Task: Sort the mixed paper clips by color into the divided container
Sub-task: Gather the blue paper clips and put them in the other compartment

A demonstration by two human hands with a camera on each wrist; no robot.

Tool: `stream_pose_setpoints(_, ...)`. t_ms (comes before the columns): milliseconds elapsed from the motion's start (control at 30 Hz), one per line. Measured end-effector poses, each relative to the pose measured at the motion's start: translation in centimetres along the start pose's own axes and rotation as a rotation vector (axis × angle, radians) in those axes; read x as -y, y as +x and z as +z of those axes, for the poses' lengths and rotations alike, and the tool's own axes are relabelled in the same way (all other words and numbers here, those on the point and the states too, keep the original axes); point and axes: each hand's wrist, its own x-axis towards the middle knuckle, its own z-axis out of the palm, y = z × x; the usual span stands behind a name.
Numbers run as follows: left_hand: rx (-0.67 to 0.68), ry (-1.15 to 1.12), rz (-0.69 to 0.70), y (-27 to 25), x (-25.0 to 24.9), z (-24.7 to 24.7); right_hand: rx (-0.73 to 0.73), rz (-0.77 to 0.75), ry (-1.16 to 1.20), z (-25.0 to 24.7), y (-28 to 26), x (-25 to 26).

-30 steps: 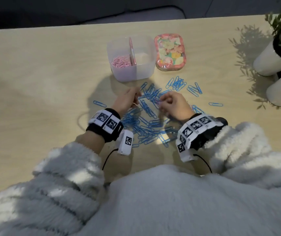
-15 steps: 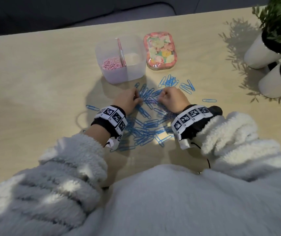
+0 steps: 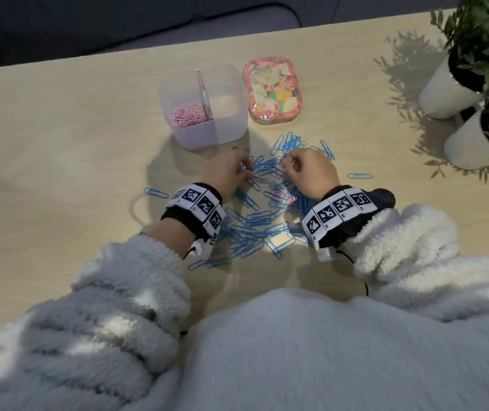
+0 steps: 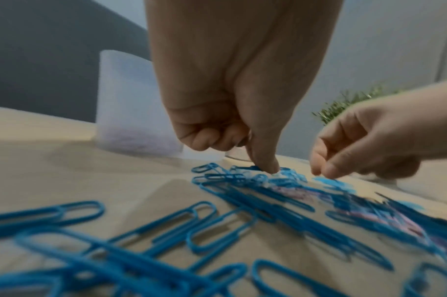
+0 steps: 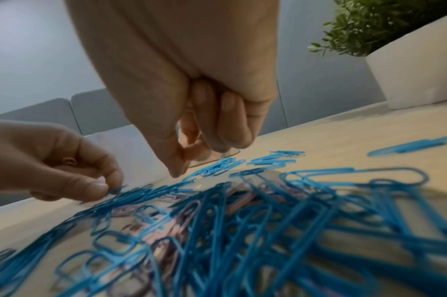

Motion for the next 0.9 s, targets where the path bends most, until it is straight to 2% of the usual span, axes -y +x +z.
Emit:
stream_pose_setpoints(100,-0.090,-0.060,-0.058,-0.4,1.3,-0.7,0.045,-0.040,-0.029,0.5,-0.1,0.3)
stream_pose_setpoints(200,-0.123,0.006,-0.037,-0.6,1.7,-0.7,0.012,-0.038,-0.090,0.8,0.0,0.4)
stream_pose_setpoints(367,-0.011,0.075,0.124,-0.4,-0.5,0.8,-0.053,-0.009,-0.127,0.8,0.1,0.5)
stream_pose_setpoints(467,0.033,0.133,0.161,-0.1,-1.2,1.5,-0.043,-0.025,-0.148,0.9,0.2,0.4)
stream_pose_setpoints(600,0.061,0.229,0.218,0.1,-1.5,1.7,-0.103,-0.057,-0.129,0.7,-0.1,0.2)
stream_pose_setpoints(733,0.044,0.428,0.310,-0.2,-1.2,2.0,-0.025,-0.069,-0.146,1.5,-0.4,0.7)
stream_pose_setpoints(833,0.044,0.359,0.283,-0.4,-0.5,2.2,-0.017,-0.051,-0.154,2.0,-0.5,1.0)
stream_pose_setpoints(900,0.016,0.219,0.215,-0.6,0.1,1.9,0.007,-0.089,-0.144,2.2,-0.8,1.0)
